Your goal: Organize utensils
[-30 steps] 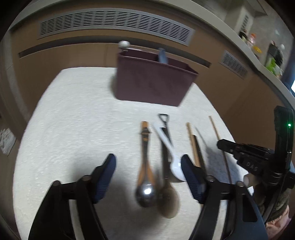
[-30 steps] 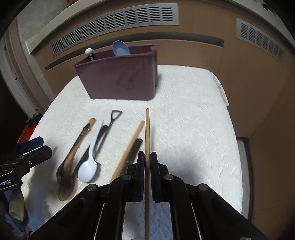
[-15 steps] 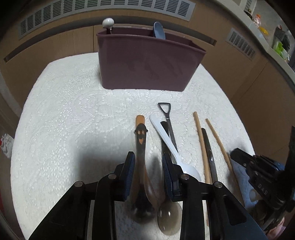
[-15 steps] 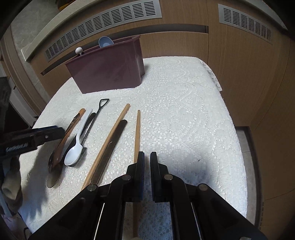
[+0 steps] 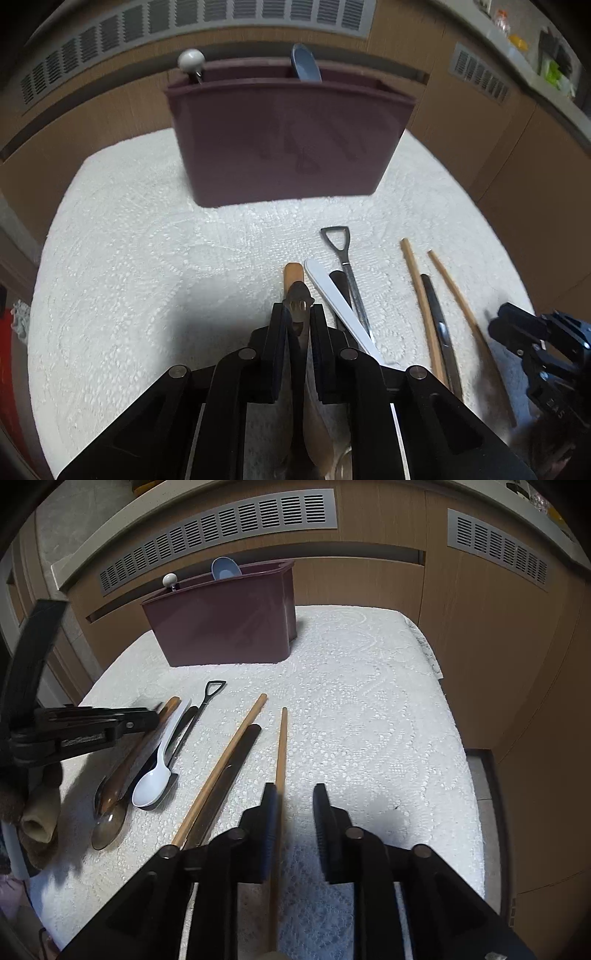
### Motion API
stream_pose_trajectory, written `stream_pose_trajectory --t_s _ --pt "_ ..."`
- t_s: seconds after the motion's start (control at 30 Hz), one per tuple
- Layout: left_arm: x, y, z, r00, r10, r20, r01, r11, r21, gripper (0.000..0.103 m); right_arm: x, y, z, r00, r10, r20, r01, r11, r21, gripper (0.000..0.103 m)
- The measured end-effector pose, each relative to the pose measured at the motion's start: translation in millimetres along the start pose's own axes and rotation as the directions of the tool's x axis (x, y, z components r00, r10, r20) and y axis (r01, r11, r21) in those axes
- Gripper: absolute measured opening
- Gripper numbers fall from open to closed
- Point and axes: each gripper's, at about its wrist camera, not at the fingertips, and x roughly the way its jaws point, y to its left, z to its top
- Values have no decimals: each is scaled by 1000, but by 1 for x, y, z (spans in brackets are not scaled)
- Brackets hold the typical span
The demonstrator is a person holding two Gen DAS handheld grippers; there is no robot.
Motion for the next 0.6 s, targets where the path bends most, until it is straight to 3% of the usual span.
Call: stream_pose_trajectory --t_s 0.3,0.43,0.47,0.5,0.6 --pt "-81 31 -18 977 -8 215 28 996 -90 13 21 6 16 997 22 -74 -23 1000 -8 22" --pt "-97 37 -24 970 -9 245 33 995 -92 13 38 14 25 994 -6 -108 2 999 -36 20" --pt "-96 37 -24 969 -9 247 35 995 -98 13 39 17 27 994 -22 -108 15 998 -58 9" --pt "-98 39 -25 969 -12 249 38 994 -101 13 39 20 28 993 -26 -114 19 997 -69 6" --pt "-101 40 -27 966 -15 258 44 993 -107 13 31 21 30 994 -23 -105 16 998 -66 6"
